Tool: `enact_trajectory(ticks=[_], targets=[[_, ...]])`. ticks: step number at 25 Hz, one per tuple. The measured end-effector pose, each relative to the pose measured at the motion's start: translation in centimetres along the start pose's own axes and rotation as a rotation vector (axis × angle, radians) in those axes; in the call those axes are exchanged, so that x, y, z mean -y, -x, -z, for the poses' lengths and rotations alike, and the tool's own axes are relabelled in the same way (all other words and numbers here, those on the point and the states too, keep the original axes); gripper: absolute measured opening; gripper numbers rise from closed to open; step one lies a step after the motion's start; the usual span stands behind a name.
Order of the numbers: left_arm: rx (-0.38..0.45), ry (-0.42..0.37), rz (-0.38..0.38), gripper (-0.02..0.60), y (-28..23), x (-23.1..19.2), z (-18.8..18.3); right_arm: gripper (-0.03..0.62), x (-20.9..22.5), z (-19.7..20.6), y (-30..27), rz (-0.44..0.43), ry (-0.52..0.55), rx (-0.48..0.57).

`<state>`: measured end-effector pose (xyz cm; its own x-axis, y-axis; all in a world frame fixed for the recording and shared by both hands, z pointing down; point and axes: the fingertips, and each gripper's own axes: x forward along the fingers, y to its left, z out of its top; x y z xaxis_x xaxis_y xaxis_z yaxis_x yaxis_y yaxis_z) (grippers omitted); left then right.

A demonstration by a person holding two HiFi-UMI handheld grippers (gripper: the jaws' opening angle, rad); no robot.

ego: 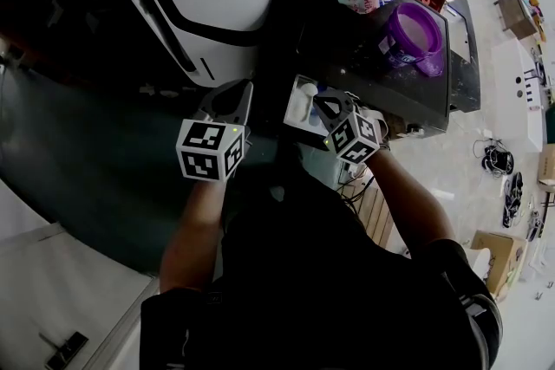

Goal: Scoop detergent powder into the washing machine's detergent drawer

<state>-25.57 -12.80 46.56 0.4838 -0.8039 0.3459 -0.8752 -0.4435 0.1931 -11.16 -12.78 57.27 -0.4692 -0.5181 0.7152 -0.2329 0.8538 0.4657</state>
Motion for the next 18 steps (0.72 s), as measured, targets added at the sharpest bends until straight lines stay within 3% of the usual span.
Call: enact_trajectory(ticks=[18], targets=[[0.001, -0.002, 0.006, 0.008, 1.01, 0.15, 0.27, 0.018, -0.72, -0.49, 0.46, 0.064, 0.129, -0.027]])
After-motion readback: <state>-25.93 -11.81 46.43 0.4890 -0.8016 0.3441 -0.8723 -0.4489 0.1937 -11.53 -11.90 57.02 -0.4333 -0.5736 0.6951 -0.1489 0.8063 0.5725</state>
